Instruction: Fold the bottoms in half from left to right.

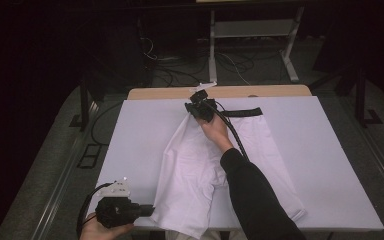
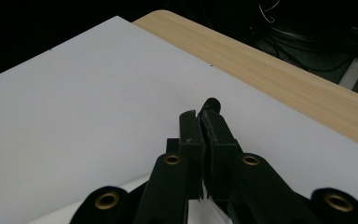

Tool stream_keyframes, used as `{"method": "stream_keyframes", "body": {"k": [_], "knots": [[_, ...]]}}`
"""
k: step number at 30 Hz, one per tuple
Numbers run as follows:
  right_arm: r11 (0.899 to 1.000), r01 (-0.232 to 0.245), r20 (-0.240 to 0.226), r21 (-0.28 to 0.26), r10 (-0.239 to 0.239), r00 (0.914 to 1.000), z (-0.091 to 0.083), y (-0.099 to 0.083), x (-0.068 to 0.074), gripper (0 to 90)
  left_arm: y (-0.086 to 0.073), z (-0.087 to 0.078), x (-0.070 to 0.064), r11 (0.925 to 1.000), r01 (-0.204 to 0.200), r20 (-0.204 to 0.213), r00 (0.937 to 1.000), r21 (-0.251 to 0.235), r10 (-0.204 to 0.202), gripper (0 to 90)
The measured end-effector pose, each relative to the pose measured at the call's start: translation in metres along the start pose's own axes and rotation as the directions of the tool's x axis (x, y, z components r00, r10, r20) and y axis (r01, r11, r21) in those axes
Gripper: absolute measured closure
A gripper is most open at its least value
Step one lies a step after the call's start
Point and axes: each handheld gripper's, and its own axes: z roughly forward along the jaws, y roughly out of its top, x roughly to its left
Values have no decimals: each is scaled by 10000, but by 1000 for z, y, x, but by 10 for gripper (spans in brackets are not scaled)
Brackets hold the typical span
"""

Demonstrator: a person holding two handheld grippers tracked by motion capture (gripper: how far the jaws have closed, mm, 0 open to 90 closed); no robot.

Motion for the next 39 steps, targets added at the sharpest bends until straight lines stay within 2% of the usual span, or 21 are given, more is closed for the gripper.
{"method": "stream_keyframes", "body": {"k": [7,12,16,22,24,28,39], "knots": [[10000,-16,-147,-67,15,9999,-6,3,-6,858,13,4,-11,9973,-728,227,9971,-67,729,879],[10000,37,-267,-57,-38,9996,-9,4,-6,858,19,6,-15,9903,-1343,305,9903,-369,1354,880],[9998,178,-371,-60,-180,9992,-12,5,-7,858,23,9,-17,9868,-1492,482,9872,-632,1523,880],[9998,177,-490,-59,-180,9986,-14,5,-10,858,28,15,-19,9811,-1800,676,9804,-717,1848,880],[9999,137,-523,-66,-140,9985,-15,4,-11,857,30,16,-20,9785,-1933,738,9773,-723,1985,880],[9999,78,-571,-133,-85,9983,-18,5,-14,858,35,21,-25,9694,-2322,886,9670,-794,2388,880],[9994,-293,-818,-187,276,9963,-31,4,-31,858,49,39,-34,9608,-2691,1381,9512,-665,2759,880]]}}
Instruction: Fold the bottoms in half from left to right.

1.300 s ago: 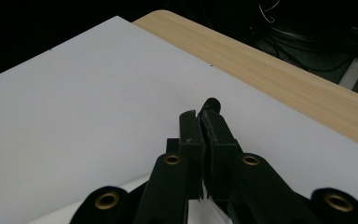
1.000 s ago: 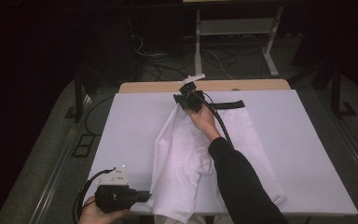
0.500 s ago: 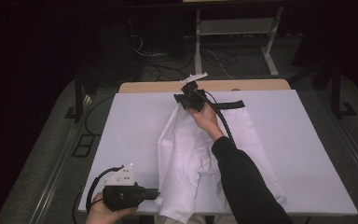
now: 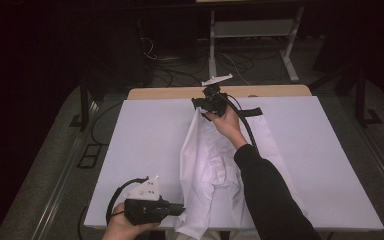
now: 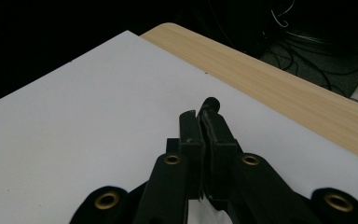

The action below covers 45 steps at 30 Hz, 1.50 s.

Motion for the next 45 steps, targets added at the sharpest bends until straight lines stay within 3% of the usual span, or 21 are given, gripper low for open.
{"method": "stream_keyframes", "body": {"k": [9,13,28,45], "knots": [[9994,-345,-33,-12,345,9994,-9,-2,-14,857,18,16,-5,9986,-505,427,9978,130,499,880],[9985,-541,-75,-81,540,9985,-14,-3,-21,857,25,24,-5,9985,-542,600,9968,73,537,880],[9959,-890,106,-139,892,9960,-33,-9,-47,857,44,55,-12,9932,-1166,1315,9845,-38,1161,880],[9963,-822,299,-267,830,9961,-46,-18,-65,857,65,80,-15,9873,-1585,1450,9768,-72,1579,880]]}}
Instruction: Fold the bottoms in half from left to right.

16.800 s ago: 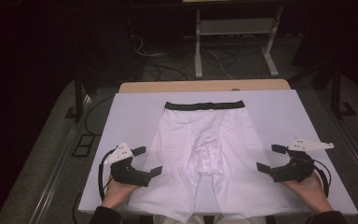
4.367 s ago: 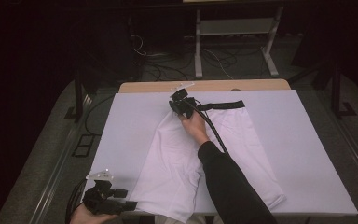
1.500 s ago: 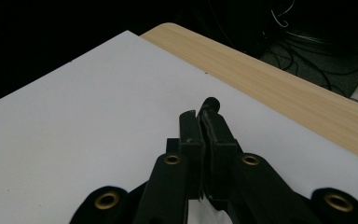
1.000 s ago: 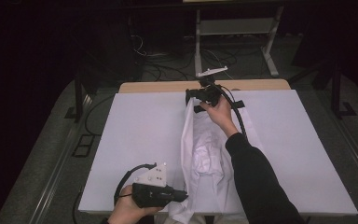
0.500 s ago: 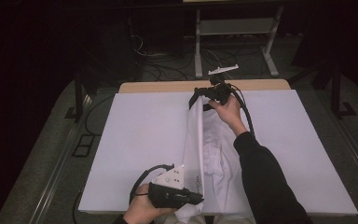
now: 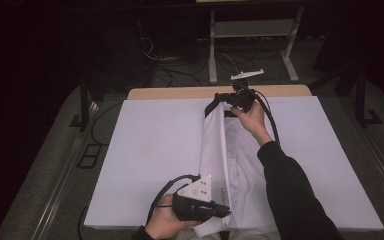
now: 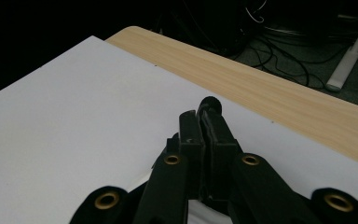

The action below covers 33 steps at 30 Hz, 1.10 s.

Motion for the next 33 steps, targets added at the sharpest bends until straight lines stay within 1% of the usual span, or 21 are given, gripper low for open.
{"method": "stream_keyframes", "body": {"k": [5,8,11,13,15,16,20,23,25,27,29,30,32,33], "knots": [[10000,-5,69,22,5,10000,-6,-3,-7,857,8,10,2,9997,-173,197,9997,154,170,880],[10000,-80,61,15,79,10000,-10,-6,-11,857,12,17,3,9997,-209,319,9993,110,205,880],[9999,-125,64,-1,125,9999,-13,-9,-16,857,15,22,3,9995,-301,351,9989,42,300,880],[9998,-178,79,35,178,9998,-15,-11,-19,857,15,24,4,9997,-212,382,9990,-152,218,880],[9998,-178,111,60,177,9998,-16,-13,-22,857,15,27,4,9997,-204,372,9991,-139,209,880],[9998,-183,116,74,182,9998,-17,-14,-23,857,16,28,4,9997,-207,297,9993,-109,210,880],[9998,-138,113,108,137,9998,-19,-17,-27,857,17,33,3,9993,43,318,9995,-378,-31,880],[9999,-82,109,99,81,9999,-21,-18,-30,857,19,38,3,9986,175,381,9992,-502,-156,880],[9999,-66,45,107,66,10000,-21,-19,-32,856,21,43,3,9974,242,402,9990,-676,-215,880],[9998,79,53,183,-80,10000,-21,-20,-33,856,22,48,3,9967,266,431,9988,-764,-233,880],[9994,245,108,264,-247,9996,-21,-22,-35,856,24,54,3,9975,167,471,9988,-694,-135,880],[9993,255,108,272,-258,9996,-22,-23,-36,856,25,56,3,9976,129,473,9988,-677,-97,880],[9991,317,137,293,-321,9994,-23,-24,-38,856,25,61,3,9974,167,619,9980,-702,-123,880],[9991,317,120,286,-321,9994,-23,-25,-39,855,25,64,3,9972,179,622,9980,-728,-134,880]]}}
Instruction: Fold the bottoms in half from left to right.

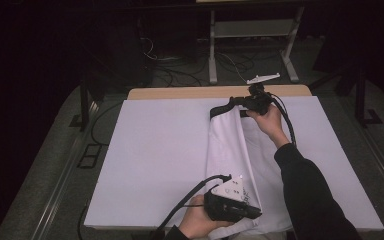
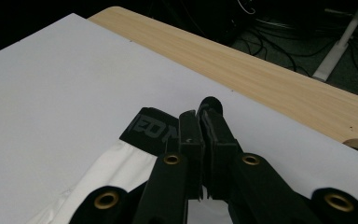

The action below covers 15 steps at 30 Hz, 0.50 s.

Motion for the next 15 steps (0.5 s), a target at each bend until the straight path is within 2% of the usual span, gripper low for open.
{"method": "stream_keyframes", "body": {"k": [6,11,15], "knots": [[9998,177,58,-79,-177,9998,-6,-1,-6,856,1,14,4,9995,147,156,9998,-295,-143,880],[9997,237,104,-30,-236,9997,-11,-3,-11,856,4,22,6,9995,105,187,9998,-307,-100,880],[9998,214,66,-46,-213,9998,-13,-5,-15,855,4,29,9,9995,232,280,9994,-231,-225,880]]}}
